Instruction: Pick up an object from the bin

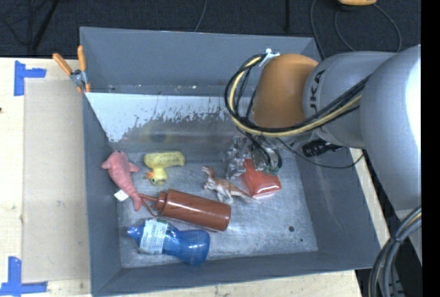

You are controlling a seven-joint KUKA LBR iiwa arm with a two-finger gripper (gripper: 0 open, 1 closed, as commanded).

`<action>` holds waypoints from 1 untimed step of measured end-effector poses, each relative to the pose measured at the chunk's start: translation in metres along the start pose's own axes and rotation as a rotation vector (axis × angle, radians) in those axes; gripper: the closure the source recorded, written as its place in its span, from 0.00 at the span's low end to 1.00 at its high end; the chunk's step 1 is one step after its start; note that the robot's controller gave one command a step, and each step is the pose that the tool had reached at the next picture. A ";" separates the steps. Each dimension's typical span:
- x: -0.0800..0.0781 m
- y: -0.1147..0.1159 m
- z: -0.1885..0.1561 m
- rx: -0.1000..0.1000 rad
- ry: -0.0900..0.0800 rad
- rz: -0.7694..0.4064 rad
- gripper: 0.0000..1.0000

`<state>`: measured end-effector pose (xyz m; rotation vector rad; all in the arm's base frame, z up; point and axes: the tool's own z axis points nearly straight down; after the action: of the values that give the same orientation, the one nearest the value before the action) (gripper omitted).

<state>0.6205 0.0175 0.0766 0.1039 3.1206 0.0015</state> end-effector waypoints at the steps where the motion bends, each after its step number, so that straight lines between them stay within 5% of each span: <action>1: 0.002 0.000 -0.004 0.001 0.007 -0.001 1.00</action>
Offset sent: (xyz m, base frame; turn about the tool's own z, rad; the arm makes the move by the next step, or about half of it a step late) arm 0.0000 0.0000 0.0501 0.0000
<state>0.6188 0.0174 0.0802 0.1032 3.1280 0.0005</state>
